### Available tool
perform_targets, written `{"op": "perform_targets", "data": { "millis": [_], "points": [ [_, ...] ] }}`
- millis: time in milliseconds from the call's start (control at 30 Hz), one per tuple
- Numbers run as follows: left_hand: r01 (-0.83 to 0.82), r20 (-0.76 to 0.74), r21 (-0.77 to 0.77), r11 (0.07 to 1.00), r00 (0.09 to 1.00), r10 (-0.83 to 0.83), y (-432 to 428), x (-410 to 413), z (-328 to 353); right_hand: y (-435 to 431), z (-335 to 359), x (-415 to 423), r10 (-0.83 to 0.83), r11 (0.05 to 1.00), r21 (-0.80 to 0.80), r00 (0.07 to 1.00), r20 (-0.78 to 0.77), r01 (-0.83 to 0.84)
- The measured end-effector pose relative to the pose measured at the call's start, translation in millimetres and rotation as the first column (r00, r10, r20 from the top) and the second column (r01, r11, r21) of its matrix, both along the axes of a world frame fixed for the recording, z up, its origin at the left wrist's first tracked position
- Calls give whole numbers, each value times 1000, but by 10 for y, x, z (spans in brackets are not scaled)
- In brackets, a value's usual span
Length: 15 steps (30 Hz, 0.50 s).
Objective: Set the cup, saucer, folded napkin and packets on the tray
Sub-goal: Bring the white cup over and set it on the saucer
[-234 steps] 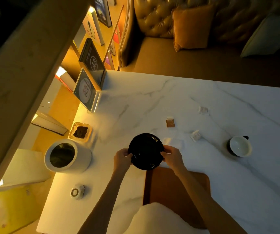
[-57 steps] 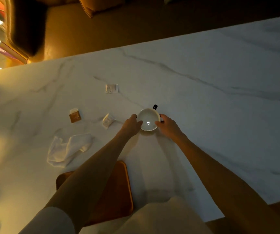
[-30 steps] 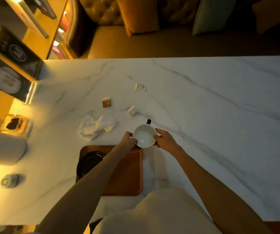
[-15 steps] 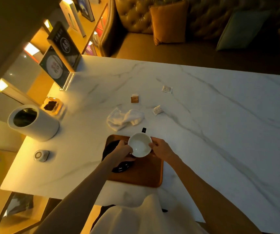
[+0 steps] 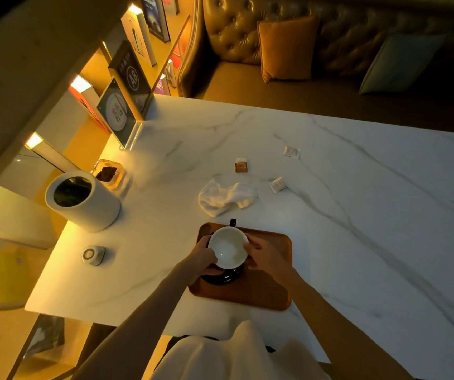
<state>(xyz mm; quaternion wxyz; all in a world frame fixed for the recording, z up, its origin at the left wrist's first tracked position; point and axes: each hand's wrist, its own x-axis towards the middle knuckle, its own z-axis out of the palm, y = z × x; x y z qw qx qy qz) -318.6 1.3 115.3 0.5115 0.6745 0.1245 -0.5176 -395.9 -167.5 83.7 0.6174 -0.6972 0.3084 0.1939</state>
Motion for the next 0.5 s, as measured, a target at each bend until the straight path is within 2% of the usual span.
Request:
{"op": "perform_targets", "data": {
  "millis": [100,233,333,500],
  "points": [
    [13,5,8,1000,1000,-13,122,11,-48,172,18,-31,-82,985,151,995,-47,88],
    [38,-2,46,998,999,-38,292,4,-179,359,-49,-85,-137,956,247,985,-101,158],
    [76,-5,62,995,997,-76,380,-1,-302,462,-155,-111,-151,956,230,977,-150,183],
    [109,-6,74,991,994,-108,446,20,-479,596,-342,-90,-210,964,135,967,-147,230]
  ]
}}
